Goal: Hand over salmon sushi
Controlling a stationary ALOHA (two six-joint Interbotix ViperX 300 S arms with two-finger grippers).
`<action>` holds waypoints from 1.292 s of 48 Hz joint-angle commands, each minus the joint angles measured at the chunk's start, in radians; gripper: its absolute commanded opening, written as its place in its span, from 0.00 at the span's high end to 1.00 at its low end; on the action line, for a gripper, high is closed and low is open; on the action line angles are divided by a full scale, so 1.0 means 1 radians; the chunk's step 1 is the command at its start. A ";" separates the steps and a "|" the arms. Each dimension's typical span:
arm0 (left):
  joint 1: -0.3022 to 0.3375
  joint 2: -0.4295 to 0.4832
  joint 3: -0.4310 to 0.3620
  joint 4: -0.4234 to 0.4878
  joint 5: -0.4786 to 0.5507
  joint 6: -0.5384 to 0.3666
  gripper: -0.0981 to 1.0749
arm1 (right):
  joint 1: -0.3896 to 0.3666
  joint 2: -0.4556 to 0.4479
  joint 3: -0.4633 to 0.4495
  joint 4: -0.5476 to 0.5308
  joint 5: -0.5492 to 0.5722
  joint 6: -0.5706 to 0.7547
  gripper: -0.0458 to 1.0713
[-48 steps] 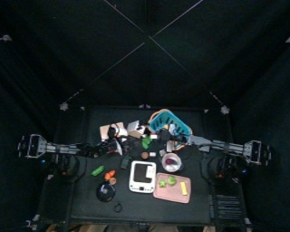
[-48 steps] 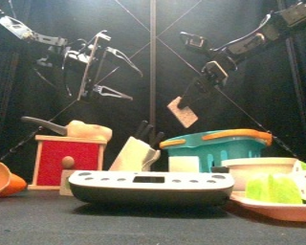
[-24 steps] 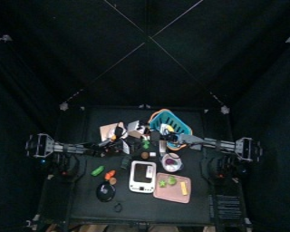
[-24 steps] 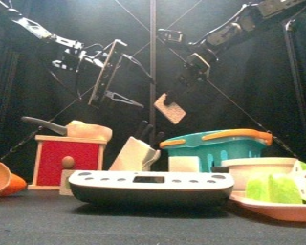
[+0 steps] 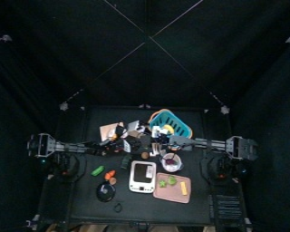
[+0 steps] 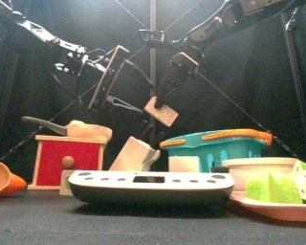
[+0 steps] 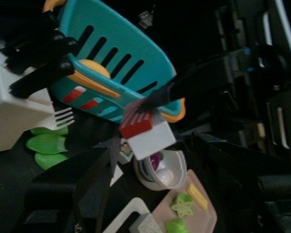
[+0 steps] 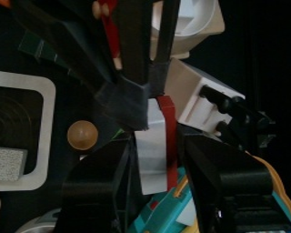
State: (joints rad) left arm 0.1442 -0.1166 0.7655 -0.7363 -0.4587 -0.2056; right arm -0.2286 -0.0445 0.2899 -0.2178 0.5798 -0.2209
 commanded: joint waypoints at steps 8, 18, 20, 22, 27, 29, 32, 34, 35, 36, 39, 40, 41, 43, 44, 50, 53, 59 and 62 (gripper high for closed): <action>0.005 0.025 -0.051 -0.011 -0.003 0.000 0.09 | 0.000 -0.015 -0.028 -0.003 -0.006 0.003 0.40; 0.002 0.038 -0.061 -0.021 -0.003 -0.005 0.09 | -0.002 -0.014 -0.029 -0.006 -0.012 0.003 0.40; 0.002 0.038 -0.061 -0.032 -0.003 -0.006 0.09 | -0.002 -0.012 -0.029 -0.006 -0.012 0.003 0.40; 0.000 0.038 -0.063 -0.040 -0.003 -0.006 0.09 | -0.003 -0.011 -0.029 -0.006 -0.014 0.003 0.40; -0.002 0.041 -0.067 -0.055 -0.003 -0.006 0.09 | -0.005 -0.011 -0.029 -0.006 -0.014 0.003 0.40; -0.002 0.040 -0.066 -0.063 -0.003 -0.006 0.09 | -0.006 -0.009 -0.029 -0.006 -0.015 0.003 0.40; -0.002 0.041 -0.067 -0.074 -0.003 -0.006 0.09 | -0.008 -0.008 -0.031 -0.006 -0.021 0.003 0.40; -0.002 0.041 -0.066 -0.081 -0.003 -0.006 0.09 | -0.008 -0.006 -0.031 -0.006 -0.025 0.003 0.40; -0.002 0.041 -0.067 -0.084 -0.003 -0.006 0.09 | -0.009 -0.006 -0.031 -0.006 -0.025 0.003 0.40; -0.002 0.041 -0.066 -0.087 -0.003 -0.006 0.09 | -0.009 -0.006 -0.031 -0.006 -0.026 0.003 0.40; -0.002 0.043 -0.066 -0.097 -0.003 -0.006 0.09 | -0.009 -0.003 -0.031 -0.006 -0.025 0.003 0.40; -0.002 0.044 -0.066 -0.101 -0.003 -0.006 0.09 | -0.009 -0.002 -0.029 -0.006 -0.025 0.003 0.40; 0.000 0.046 -0.066 -0.107 -0.003 -0.006 0.10 | -0.009 -0.002 -0.031 -0.006 -0.025 0.003 0.40; 0.000 0.046 -0.067 -0.118 -0.003 -0.006 0.10 | -0.009 0.000 -0.031 -0.006 -0.025 0.003 0.40; -0.002 0.046 -0.069 -0.123 -0.003 -0.006 0.10 | -0.009 0.000 -0.031 -0.006 -0.025 0.003 0.40; -0.008 0.046 -0.069 -0.144 -0.003 -0.006 0.10 | -0.009 0.002 -0.031 -0.006 -0.025 0.003 0.40; -0.017 0.048 -0.069 -0.150 -0.003 -0.006 0.10 | -0.009 0.002 -0.031 -0.006 -0.025 0.003 0.40; -0.025 0.048 -0.069 -0.153 -0.003 -0.005 0.10 | -0.015 0.002 -0.031 -0.003 -0.035 0.003 0.40; -0.025 0.049 -0.069 -0.153 -0.003 -0.006 0.10 | -0.017 0.002 -0.031 -0.006 -0.041 0.003 0.40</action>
State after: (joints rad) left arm 0.1227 -0.0629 0.7210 -0.8897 -0.4571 -0.2132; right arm -0.2362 -0.0230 0.2899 -0.2224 0.5553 -0.2178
